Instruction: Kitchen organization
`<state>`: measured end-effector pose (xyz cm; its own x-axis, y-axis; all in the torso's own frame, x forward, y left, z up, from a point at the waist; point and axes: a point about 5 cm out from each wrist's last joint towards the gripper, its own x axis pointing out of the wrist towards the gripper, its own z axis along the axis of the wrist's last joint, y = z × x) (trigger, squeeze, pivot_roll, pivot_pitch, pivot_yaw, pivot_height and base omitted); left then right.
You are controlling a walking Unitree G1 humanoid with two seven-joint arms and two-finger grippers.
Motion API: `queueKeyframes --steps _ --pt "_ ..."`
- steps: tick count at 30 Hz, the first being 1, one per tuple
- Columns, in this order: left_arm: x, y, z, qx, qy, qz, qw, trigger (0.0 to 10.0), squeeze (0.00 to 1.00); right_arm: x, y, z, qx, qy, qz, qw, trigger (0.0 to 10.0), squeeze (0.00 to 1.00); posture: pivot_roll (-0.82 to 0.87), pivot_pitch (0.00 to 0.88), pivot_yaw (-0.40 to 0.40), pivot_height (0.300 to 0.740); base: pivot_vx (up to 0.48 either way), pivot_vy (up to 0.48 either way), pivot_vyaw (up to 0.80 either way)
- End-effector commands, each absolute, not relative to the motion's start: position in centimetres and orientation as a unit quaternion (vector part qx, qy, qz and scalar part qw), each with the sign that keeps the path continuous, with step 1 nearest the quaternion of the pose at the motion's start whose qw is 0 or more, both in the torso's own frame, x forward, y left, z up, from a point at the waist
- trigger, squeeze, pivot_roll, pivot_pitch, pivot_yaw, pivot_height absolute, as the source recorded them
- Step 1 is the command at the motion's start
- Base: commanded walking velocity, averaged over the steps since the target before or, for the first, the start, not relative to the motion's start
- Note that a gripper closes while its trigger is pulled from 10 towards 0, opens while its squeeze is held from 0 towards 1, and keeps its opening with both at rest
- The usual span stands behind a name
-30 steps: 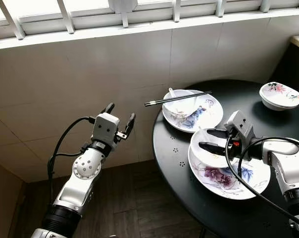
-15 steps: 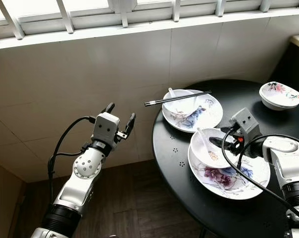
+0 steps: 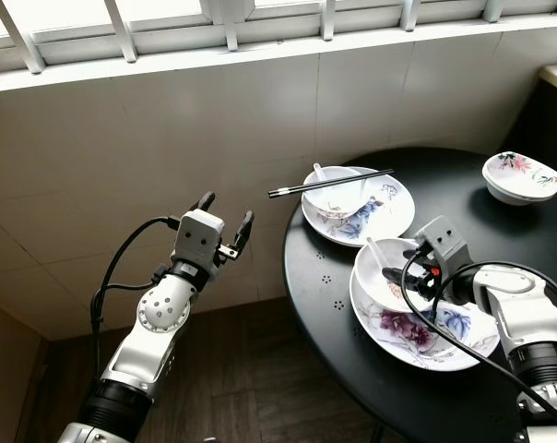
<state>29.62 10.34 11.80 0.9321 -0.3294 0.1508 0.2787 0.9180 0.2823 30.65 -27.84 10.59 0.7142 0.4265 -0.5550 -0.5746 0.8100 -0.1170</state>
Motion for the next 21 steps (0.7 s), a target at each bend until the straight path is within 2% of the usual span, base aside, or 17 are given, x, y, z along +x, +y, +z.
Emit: queueKeyframes --steps 1,11,21 --pt "29.8 10.2 11.9 0.134 -0.099 -0.157 0.974 10.0 0.0 31.1 -27.6 10.6 -0.152 0.258 0.271 0.915 10.0 0.0 -0.18 0.0 0.035 0.74 0.0 0.0 0.0" --pt "29.7 10.3 11.8 0.137 -0.097 -0.157 0.973 10.0 0.0 31.0 -26.0 10.0 -0.16 0.231 0.328 0.902 10.0 0.0 -0.17 0.0 0.034 0.74 0.0 0.0 0.0" --pt "29.8 10.3 11.8 0.138 -0.096 -0.156 0.973 10.0 0.0 30.7 -26.9 8.8 -0.155 0.276 0.301 0.899 10.0 0.0 -0.17 0.0 0.03 0.74 0.0 0.0 0.0"
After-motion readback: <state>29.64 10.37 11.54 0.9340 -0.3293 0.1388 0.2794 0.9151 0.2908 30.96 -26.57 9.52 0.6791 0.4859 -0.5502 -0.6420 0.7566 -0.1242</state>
